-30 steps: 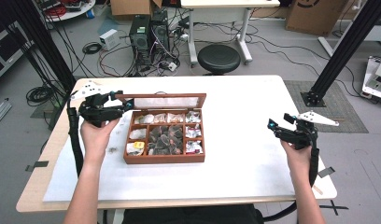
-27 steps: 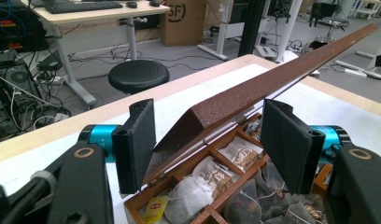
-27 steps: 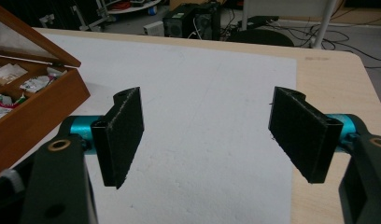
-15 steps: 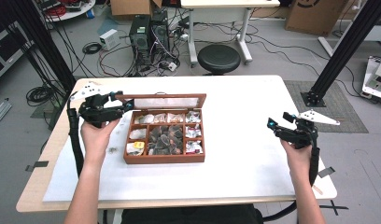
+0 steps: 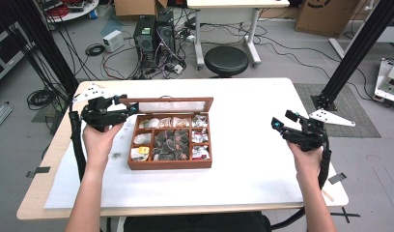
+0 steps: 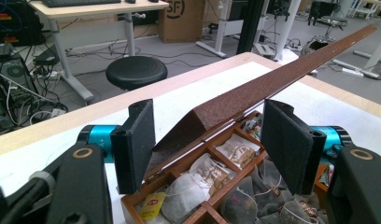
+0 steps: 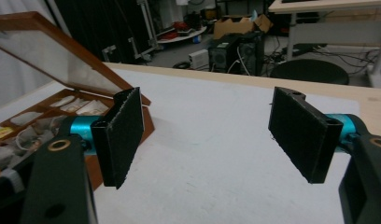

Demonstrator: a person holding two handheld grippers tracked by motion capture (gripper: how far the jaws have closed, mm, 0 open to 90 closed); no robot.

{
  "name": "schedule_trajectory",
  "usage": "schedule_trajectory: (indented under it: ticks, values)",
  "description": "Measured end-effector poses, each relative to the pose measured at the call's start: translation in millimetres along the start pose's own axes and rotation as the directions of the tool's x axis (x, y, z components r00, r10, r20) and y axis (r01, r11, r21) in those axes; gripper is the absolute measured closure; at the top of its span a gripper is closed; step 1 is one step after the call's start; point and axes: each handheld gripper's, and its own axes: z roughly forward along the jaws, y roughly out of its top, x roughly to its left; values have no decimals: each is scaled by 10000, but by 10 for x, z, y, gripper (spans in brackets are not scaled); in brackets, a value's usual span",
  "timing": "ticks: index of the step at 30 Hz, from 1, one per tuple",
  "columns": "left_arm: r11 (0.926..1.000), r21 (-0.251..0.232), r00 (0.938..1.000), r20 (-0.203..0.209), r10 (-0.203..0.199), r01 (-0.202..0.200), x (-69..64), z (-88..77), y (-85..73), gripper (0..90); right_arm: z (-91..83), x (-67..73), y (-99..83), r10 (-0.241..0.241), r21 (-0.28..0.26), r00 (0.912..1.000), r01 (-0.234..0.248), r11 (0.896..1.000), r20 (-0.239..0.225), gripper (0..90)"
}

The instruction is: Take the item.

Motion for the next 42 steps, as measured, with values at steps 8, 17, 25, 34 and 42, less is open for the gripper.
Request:
schedule_trajectory:
  ticks: [8, 17, 25, 34, 42]
  values:
    - [10000, -46, 10000, 29, -81, 81, 6, 4, -7, 355, 105, 399, 147, -548, 172, 9936, 567, 9982, -986, 276]
    - [9999, -70, 9999, 63, -121, 121, 3, 0, -19, 352, 253, 815, 220, -1207, 291, 9730, 1289, 9912, -1967, 284]
    - [9999, -30, 9999, 29, -116, 116, -3, -3, -16, 352, 426, 1131, 222, -1615, 605, 9534, 1825, 9814, -2550, 303]
    - [9999, -21, 9999, 42, -105, 105, -5, -6, -20, 352, 636, 1457, 260, -1606, 813, 9439, 1912, 9782, -2887, 307]
    - [9999, -25, 9999, 51, -111, 111, -7, -9, -25, 351, 853, 1750, 233, -1674, 915, 9311, 2070, 9741, -3242, 345]
